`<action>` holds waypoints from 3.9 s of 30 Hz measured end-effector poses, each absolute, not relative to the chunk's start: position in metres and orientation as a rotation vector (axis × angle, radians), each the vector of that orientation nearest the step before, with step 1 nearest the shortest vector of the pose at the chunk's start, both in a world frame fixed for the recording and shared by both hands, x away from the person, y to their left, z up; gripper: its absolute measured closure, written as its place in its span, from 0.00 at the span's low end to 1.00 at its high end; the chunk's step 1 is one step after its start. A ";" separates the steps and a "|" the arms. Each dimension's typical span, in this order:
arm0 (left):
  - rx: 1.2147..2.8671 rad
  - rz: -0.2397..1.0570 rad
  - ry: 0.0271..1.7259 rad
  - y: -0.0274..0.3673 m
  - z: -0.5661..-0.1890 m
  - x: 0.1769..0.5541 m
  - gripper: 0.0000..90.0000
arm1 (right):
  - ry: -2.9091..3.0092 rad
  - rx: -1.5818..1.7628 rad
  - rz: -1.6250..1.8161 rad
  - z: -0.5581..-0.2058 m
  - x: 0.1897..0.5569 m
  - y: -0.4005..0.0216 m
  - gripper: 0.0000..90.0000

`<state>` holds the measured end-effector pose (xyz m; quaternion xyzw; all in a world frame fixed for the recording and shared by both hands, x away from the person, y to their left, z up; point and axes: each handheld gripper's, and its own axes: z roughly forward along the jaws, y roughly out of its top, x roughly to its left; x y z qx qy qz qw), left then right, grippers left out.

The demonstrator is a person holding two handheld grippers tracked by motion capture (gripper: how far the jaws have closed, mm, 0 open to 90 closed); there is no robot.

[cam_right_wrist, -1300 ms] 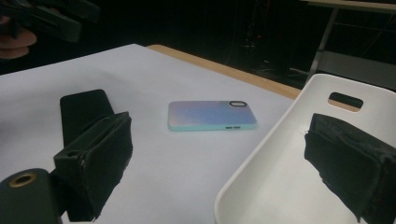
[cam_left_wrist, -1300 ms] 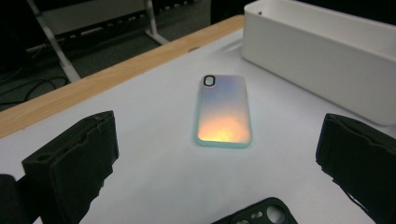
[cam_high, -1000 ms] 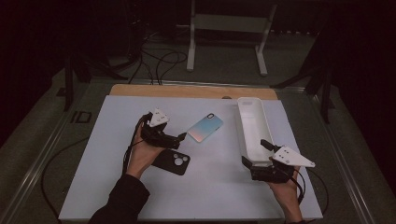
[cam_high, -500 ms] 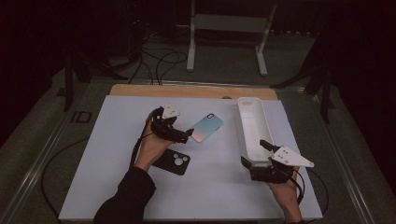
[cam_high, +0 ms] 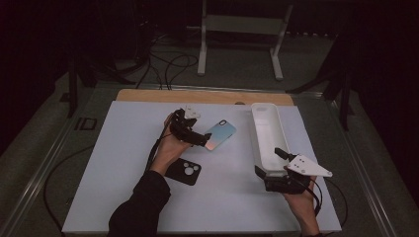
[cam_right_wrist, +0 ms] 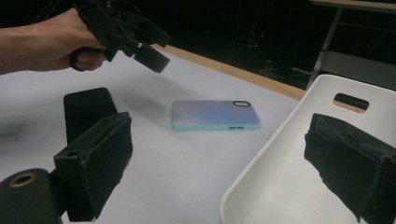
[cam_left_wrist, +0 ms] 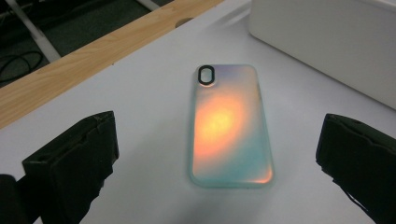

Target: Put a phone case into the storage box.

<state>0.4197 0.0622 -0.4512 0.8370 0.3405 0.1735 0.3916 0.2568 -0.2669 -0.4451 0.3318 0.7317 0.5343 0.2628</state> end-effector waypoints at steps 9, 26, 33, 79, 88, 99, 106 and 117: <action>2.146 0.411 0.896 0.048 -0.461 0.434 0.00 | 1.981 0.894 1.446 -0.445 0.257 -0.267 0.09; 2.221 0.338 0.924 0.025 -0.485 0.448 0.00 | 1.985 0.895 1.450 -0.446 0.257 -0.265 0.09; 2.255 0.315 0.945 0.020 -0.496 0.452 0.00 | 1.987 0.895 1.451 -0.447 0.258 -0.266 0.09; 2.384 0.283 1.003 0.006 -0.517 0.452 0.18 | 1.998 0.902 1.447 -0.449 0.258 -0.264 0.09; 2.395 0.279 1.009 0.005 -0.515 0.451 0.19 | 2.000 0.900 1.447 -0.450 0.259 -0.265 0.09; 2.372 0.270 1.032 0.012 -0.511 0.450 0.19 | 1.996 0.908 1.446 -0.450 0.259 -0.266 0.09; 2.318 0.275 1.026 0.016 -0.497 0.446 0.19 | 1.995 0.910 1.449 -0.450 0.260 -0.266 0.09; 2.228 0.315 0.974 0.028 -0.466 0.429 0.19 | 1.997 0.928 1.465 -0.451 0.261 -0.266 0.09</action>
